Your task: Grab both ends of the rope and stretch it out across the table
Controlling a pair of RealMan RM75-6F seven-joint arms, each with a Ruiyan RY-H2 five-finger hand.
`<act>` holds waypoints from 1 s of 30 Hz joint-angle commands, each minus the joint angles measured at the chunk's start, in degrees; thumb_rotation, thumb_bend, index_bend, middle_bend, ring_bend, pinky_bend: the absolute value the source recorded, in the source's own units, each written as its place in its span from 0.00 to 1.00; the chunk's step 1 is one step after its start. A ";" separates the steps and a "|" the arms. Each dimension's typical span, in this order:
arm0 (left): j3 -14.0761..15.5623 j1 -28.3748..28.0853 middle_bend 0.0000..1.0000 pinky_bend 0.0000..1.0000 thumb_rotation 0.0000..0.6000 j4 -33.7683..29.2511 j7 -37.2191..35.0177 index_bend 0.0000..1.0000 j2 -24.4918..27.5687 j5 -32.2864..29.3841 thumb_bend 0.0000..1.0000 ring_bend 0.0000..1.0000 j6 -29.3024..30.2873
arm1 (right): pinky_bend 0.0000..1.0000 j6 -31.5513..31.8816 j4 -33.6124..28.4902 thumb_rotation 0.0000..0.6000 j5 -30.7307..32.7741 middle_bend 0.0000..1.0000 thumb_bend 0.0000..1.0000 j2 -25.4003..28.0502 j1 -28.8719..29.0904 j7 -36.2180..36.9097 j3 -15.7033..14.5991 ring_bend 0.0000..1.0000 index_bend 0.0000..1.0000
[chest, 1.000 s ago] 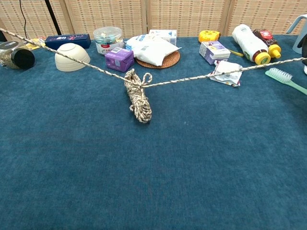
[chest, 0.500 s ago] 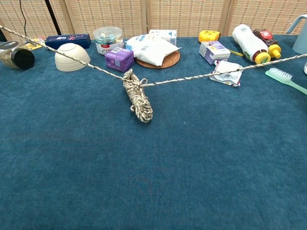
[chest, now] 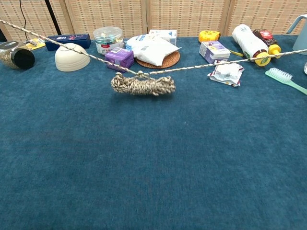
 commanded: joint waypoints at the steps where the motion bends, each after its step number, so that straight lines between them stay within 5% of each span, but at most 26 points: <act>1: -0.31 0.13 0.23 0.00 1.00 0.56 -0.21 0.77 0.27 -0.48 0.36 0.02 -0.22 | 0.00 0.06 0.20 1.00 0.19 0.28 0.42 0.20 -0.10 0.04 0.13 0.02 0.67; 30: -1.41 -0.15 0.23 0.00 1.00 2.25 -1.02 0.77 -0.12 -1.26 0.36 0.01 -1.83 | 0.00 0.87 0.33 1.00 1.05 0.28 0.42 2.12 -1.85 2.59 1.23 0.02 0.68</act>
